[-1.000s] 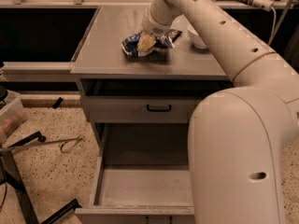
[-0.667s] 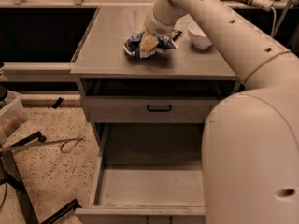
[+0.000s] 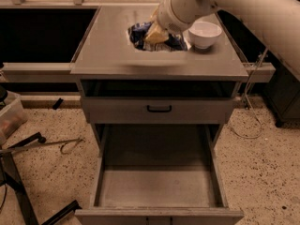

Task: Place blue chip bag into middle drawer

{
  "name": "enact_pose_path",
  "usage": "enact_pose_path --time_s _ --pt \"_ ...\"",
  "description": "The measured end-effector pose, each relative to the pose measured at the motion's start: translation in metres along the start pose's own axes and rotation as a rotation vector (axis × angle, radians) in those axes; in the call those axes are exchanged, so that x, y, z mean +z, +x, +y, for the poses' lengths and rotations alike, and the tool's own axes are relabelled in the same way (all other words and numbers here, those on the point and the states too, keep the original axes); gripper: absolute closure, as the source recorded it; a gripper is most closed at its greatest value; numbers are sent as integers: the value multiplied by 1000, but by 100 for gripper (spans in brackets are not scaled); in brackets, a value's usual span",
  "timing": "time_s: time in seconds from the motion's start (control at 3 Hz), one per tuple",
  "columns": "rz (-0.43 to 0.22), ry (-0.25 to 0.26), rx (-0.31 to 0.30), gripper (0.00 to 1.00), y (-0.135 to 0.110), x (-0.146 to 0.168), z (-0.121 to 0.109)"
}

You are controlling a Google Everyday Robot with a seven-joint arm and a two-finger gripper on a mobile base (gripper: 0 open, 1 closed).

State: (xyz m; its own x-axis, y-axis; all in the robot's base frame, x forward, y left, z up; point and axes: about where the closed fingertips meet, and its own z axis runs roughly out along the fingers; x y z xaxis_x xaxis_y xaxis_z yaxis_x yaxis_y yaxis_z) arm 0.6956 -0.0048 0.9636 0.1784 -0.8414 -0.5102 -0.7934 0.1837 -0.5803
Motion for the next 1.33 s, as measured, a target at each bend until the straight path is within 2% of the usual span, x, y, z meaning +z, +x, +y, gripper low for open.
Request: enact_pose_path --time_s 0.33,0.67,1.0,1.33 --pt "-57 17 61 100 -15 -23 46" --pt "-57 -76 123 100 -4 -7 125" --pt "-58 -75 122 100 -5 -8 124" --pt "-73 -74 101 100 10 7 126"
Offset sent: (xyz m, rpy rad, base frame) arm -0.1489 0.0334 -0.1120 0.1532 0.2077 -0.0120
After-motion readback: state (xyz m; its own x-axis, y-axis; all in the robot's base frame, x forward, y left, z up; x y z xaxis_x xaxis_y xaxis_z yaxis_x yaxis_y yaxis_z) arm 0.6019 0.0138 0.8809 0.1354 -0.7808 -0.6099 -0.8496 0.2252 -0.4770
